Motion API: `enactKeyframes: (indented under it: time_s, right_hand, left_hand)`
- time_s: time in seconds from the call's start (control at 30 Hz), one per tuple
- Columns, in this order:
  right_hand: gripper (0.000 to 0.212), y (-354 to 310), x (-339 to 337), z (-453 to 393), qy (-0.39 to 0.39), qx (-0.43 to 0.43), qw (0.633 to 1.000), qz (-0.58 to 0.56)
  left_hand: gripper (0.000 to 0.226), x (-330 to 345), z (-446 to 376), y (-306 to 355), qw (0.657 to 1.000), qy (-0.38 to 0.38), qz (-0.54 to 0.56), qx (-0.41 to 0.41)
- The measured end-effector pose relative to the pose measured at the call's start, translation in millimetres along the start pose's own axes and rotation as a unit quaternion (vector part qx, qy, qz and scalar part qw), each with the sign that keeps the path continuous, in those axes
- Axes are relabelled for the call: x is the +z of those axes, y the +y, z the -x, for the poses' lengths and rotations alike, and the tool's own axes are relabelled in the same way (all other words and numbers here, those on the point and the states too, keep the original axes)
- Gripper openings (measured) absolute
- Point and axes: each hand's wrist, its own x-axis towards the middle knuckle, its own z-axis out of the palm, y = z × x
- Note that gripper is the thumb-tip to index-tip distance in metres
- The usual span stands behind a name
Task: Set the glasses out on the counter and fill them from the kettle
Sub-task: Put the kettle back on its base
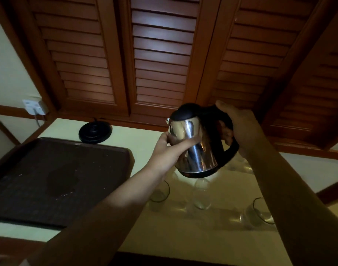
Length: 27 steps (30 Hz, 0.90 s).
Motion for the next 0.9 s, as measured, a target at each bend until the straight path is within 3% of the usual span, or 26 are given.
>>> enactKeyframes:
  time_s: [0.17, 0.27, 0.43, 0.57, 0.73, 0.9]
  right_hand:
    - [0.06, -0.6, 23.7, 9.9, -0.04, -0.079, 0.995, -0.049]
    - [0.057, 5.5, 47.3, 12.0, -0.086, -0.121, 0.986, -0.079]
    - [0.054, -3.6, 91.6, 19.8, -0.098, -0.095, 0.986, -0.097]
    - [0.05, -9.2, 126.1, 20.2, -0.108, -0.093, 0.981, -0.13]
    - [0.05, -4.5, 173.0, 13.4, -0.13, -0.076, 0.971, -0.185]
    - [0.048, 0.0, 233.3, 1.4, -0.133, -0.061, 0.96, -0.24]
  left_hand:
    - [0.092, -40.3, 15.4, 10.8, 0.997, 0.007, -0.048, 0.063]
    - [0.092, -65.2, 22.7, 13.8, 0.995, 0.011, -0.06, 0.083]
    - [0.092, -117.3, 26.2, 16.0, 0.992, 0.045, -0.036, 0.115]
    - [0.08, -167.8, 28.4, 26.2, 0.988, 0.007, -0.063, 0.144]
    - [0.093, -231.1, 15.7, 28.9, 0.971, -0.083, -0.151, 0.164]
    - [0.087, -300.0, -10.8, 35.3, 0.968, -0.1, -0.155, 0.17]
